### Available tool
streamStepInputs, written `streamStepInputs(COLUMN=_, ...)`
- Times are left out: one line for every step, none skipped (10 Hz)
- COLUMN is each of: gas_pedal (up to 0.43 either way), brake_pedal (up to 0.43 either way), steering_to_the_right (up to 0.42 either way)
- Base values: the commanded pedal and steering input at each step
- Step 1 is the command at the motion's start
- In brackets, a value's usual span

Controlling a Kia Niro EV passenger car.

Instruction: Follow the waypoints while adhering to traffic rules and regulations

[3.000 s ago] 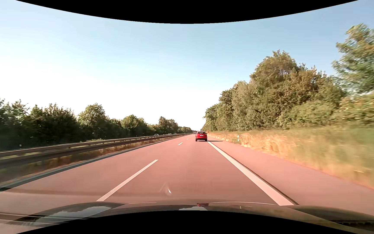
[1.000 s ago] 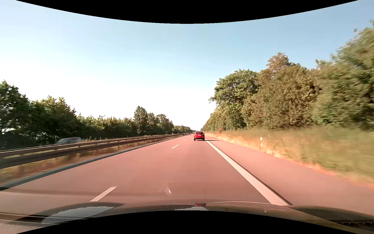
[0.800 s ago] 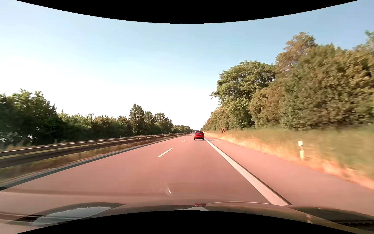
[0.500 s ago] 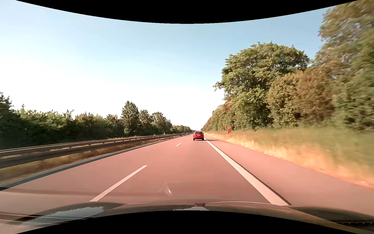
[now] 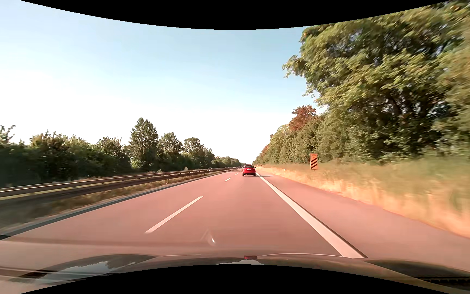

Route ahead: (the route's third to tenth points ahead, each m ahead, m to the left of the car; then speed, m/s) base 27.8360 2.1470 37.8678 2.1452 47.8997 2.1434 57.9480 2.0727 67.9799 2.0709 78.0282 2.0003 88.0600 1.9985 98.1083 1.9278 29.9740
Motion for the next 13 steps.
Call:
streamStepInputs(gas_pedal=0.331, brake_pedal=0.006, steering_to_the_right=-0.003)
streamStepInputs(gas_pedal=0.331, brake_pedal=0.006, steering_to_the_right=-0.003)
streamStepInputs(gas_pedal=0.331, brake_pedal=0.006, steering_to_the_right=-0.003)
streamStepInputs(gas_pedal=0.331, brake_pedal=0.006, steering_to_the_right=-0.003)
streamStepInputs(gas_pedal=0.331, brake_pedal=0.006, steering_to_the_right=-0.002)
streamStepInputs(gas_pedal=0.331, brake_pedal=0.006, steering_to_the_right=-0.002)
streamStepInputs(gas_pedal=0.331, brake_pedal=0.006, steering_to_the_right=-0.001)
streamStepInputs(gas_pedal=0.331, brake_pedal=0.006, steering_to_the_right=-0.002)
streamStepInputs(gas_pedal=0.319, brake_pedal=0.006, steering_to_the_right=-0.002)
streamStepInputs(gas_pedal=0.319, brake_pedal=0.006, steering_to_the_right=-0.002)
streamStepInputs(gas_pedal=0.311, brake_pedal=0.006, steering_to_the_right=-0.001)
streamStepInputs(gas_pedal=0.260, brake_pedal=0.006, steering_to_the_right=-0.001)
streamStepInputs(gas_pedal=0.240, brake_pedal=0.006, steering_to_the_right=-0.001)
